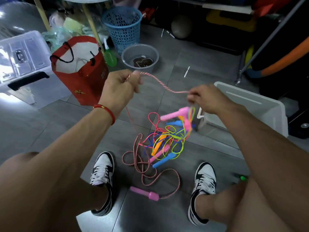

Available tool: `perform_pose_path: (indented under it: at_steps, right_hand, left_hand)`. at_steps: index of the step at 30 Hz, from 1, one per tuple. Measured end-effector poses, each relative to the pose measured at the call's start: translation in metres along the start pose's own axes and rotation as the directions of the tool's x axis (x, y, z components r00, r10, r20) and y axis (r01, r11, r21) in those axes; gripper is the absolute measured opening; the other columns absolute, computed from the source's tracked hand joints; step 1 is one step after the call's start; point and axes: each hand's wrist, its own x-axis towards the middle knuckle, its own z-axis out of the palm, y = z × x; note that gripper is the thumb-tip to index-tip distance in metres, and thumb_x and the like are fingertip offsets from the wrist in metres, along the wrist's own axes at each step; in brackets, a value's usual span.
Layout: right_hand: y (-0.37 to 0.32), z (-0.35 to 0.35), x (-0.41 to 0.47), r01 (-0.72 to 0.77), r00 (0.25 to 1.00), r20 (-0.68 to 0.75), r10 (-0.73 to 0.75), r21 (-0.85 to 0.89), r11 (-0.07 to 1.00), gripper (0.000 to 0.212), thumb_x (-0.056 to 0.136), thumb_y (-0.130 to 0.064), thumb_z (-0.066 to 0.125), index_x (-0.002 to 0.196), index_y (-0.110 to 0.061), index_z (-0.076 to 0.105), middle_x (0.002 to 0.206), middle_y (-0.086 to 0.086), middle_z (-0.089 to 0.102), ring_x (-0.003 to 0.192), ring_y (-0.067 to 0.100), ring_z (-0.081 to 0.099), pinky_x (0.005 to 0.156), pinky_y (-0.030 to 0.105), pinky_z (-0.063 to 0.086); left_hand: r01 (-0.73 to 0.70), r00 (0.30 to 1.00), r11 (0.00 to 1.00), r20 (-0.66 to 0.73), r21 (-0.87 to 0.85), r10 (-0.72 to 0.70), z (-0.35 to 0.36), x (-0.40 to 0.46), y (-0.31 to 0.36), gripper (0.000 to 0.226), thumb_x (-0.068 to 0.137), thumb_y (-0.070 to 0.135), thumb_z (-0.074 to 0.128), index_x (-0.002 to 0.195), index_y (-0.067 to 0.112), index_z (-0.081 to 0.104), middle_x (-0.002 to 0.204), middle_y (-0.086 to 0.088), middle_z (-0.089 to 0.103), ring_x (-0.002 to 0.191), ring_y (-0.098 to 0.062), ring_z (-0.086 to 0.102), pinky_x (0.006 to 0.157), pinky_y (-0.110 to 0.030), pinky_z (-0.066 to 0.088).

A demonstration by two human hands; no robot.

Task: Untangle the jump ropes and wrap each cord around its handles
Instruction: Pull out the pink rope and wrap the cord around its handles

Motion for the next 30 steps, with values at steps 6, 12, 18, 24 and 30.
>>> perform_pose_path:
  at_steps: [6, 12, 18, 24, 30]
  right_hand:
    - [-0.016, -0.002, -0.004, 0.057, 0.992, -0.11, -0.057, 0.001, 0.998, 0.031, 0.088, -0.042, 0.067, 0.066, -0.021, 0.071, 0.053, -0.003, 0.061, 0.048, 0.005, 0.049, 0.06, 0.033, 0.048]
    - [-0.035, 0.003, -0.006, 0.005, 1.0, -0.015, -0.001, 0.272, 0.962, 0.024, 0.089, -0.029, 0.072, 0.076, -0.009, 0.076, 0.064, 0.001, 0.074, 0.055, 0.011, 0.071, 0.061, 0.029, 0.059]
    - [-0.053, -0.003, -0.011, 0.057, 0.998, -0.05, -0.041, 0.381, 0.923, 0.021, 0.089, -0.025, 0.074, 0.081, -0.006, 0.076, 0.067, 0.005, 0.074, 0.059, 0.017, 0.073, 0.064, 0.04, 0.063]
    - [-0.061, -0.005, -0.011, 0.106, 0.994, -0.082, -0.076, 0.49, 0.865, 0.017, 0.088, -0.024, 0.075, 0.077, -0.011, 0.075, 0.067, 0.005, 0.074, 0.058, 0.02, 0.073, 0.065, 0.041, 0.063]
    - [-0.051, -0.009, -0.014, 0.132, 0.991, -0.076, -0.111, 0.396, 0.909, 0.02, 0.089, -0.025, 0.074, 0.078, -0.008, 0.075, 0.062, 0.004, 0.072, 0.052, 0.008, 0.065, 0.06, 0.026, 0.056]
  left_hand:
    - [0.141, 0.985, 0.951, 0.06, 0.276, -0.164, -0.002, 0.001, -0.01, 0.016, 0.082, 0.035, 0.071, 0.083, 0.019, 0.067, 0.073, 0.0, 0.066, 0.067, -0.018, 0.056, 0.066, -0.023, 0.042]
    - [0.118, 0.966, 0.937, 0.182, 0.33, -0.186, 0.011, -0.009, -0.012, 0.011, 0.078, 0.026, 0.074, 0.083, 0.019, 0.066, 0.076, -0.002, 0.066, 0.075, -0.026, 0.063, 0.066, -0.025, 0.048]
    - [-0.086, 0.897, 0.908, 0.428, 0.41, -0.109, 0.05, -0.031, -0.023, 0.038, 0.076, 0.035, 0.082, 0.106, 0.02, 0.063, 0.085, 0.001, 0.065, 0.078, -0.016, 0.06, 0.063, -0.017, 0.039]
    - [-0.17, 0.92, 0.883, 0.391, 0.438, -0.017, 0.068, -0.028, -0.032, 0.025, 0.078, 0.035, 0.08, 0.089, 0.014, 0.07, 0.084, -0.002, 0.07, 0.077, -0.021, 0.063, 0.057, -0.017, 0.036]
    - [-0.023, 0.964, 0.9, 0.25, 0.435, -0.096, 0.069, -0.012, -0.038, 0.015, 0.085, 0.022, 0.071, 0.082, 0.007, 0.073, 0.07, -0.01, 0.06, 0.068, -0.016, 0.055, 0.054, -0.021, 0.036]
